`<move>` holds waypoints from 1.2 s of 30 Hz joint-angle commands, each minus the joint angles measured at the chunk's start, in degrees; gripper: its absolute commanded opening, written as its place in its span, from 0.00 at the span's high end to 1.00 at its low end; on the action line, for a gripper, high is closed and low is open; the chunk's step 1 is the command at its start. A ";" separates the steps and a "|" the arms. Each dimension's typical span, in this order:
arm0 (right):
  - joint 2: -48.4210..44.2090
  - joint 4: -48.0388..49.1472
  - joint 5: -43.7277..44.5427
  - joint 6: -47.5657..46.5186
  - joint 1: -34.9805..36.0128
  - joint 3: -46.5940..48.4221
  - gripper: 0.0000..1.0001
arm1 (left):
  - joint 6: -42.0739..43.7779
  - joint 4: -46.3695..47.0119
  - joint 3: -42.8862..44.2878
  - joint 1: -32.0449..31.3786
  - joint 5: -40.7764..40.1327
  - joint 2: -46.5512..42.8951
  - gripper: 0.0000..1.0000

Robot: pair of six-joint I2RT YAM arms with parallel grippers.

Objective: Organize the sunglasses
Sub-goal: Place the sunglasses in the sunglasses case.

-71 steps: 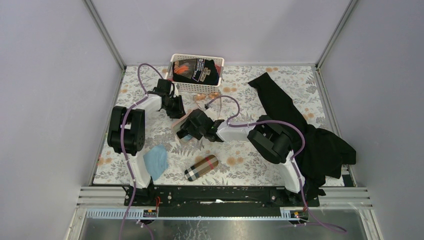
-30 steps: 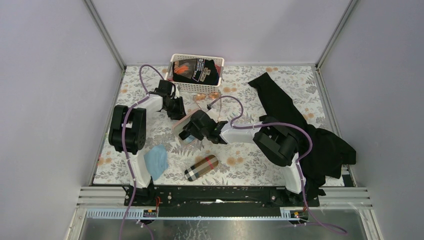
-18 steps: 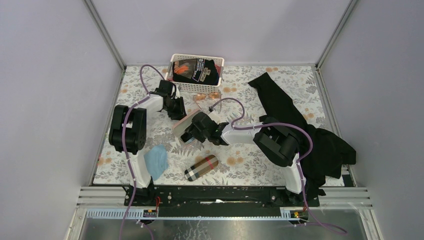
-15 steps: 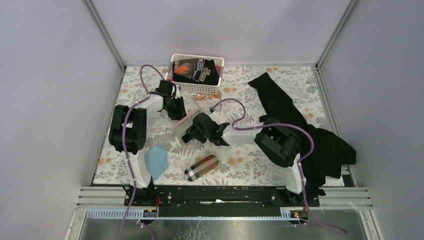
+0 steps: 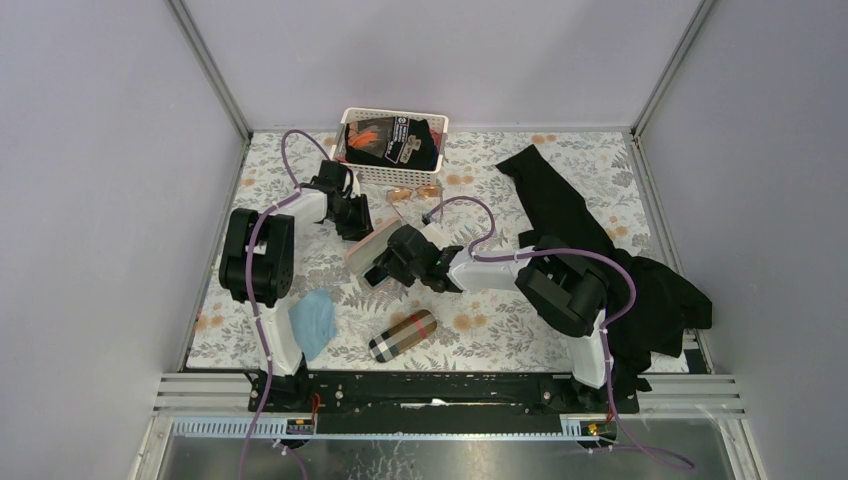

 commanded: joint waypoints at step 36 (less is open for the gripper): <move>-14.87 2.03 9.24 -10.78 0.47 -8.96 0.44 | 1.07 -0.96 0.98 -0.69 -1.83 -1.41 0.63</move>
